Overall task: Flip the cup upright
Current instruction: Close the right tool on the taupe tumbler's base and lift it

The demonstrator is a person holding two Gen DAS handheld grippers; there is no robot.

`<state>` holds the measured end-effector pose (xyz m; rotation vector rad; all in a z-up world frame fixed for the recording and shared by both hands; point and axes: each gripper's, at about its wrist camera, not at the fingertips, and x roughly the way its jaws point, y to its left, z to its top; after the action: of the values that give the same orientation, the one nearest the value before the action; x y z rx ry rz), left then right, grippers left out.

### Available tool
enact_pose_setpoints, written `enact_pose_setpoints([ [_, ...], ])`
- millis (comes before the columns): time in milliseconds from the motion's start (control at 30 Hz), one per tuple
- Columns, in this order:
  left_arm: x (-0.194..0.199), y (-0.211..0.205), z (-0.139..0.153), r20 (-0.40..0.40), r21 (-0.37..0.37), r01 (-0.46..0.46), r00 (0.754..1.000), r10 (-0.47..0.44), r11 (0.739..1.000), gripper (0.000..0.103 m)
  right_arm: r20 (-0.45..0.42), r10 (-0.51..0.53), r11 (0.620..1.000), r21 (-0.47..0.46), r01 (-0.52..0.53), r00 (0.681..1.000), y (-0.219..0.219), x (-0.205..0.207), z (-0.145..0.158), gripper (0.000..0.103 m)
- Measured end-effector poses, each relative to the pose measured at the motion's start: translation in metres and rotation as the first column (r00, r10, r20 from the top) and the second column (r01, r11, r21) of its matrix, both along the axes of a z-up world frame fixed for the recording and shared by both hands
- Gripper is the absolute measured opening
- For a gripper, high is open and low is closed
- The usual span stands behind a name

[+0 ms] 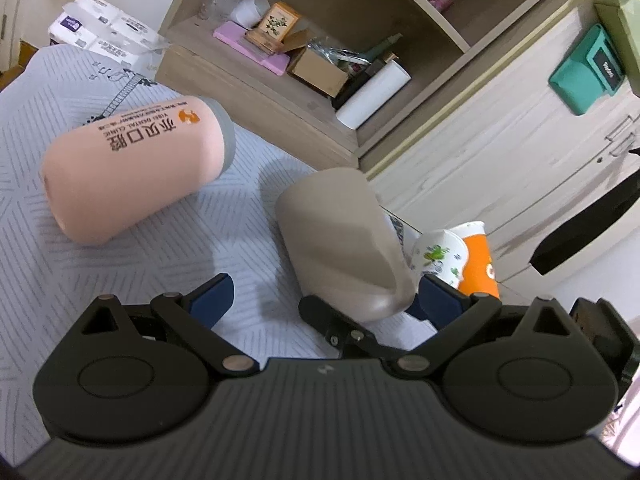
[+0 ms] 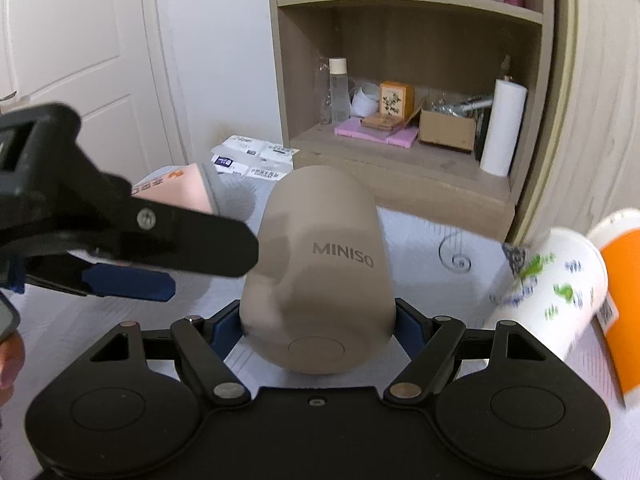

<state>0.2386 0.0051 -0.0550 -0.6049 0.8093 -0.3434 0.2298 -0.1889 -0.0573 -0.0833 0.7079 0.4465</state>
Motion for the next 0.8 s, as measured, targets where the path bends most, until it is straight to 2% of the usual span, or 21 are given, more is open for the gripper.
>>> enact_pose_setpoints([
  [300,-0.022,0.004,0.001,-0.021,-0.057,0.038,0.999,-0.04,0.998,0.098,-0.072,-0.004,0.997,0.073,0.01,0.997,-0.006,-0.037,0.004,0.081],
  [367,-0.027,0.005,0.0,-0.027,-0.059,0.059,0.998,-0.061,0.996,0.095,-0.094,-0.007,0.995,0.1,0.016,0.996,-0.008,-0.046,0.004,0.081],
  [533,-0.039,0.014,-0.006,-0.061,-0.106,0.075,0.995,-0.082,0.992,0.094,-0.148,-0.025,0.982,0.18,0.052,0.989,-0.014,-0.069,0.001,0.082],
  [667,-0.048,0.014,-0.007,-0.072,-0.108,0.092,0.992,-0.1,0.99,0.094,-0.176,-0.032,0.97,0.233,0.073,0.984,-0.017,-0.082,0.001,0.082],
  [800,-0.055,0.011,-0.009,-0.078,-0.135,0.117,0.989,-0.128,0.984,0.089,-0.182,-0.035,0.967,0.242,0.079,0.983,-0.015,-0.091,0.003,0.082],
])
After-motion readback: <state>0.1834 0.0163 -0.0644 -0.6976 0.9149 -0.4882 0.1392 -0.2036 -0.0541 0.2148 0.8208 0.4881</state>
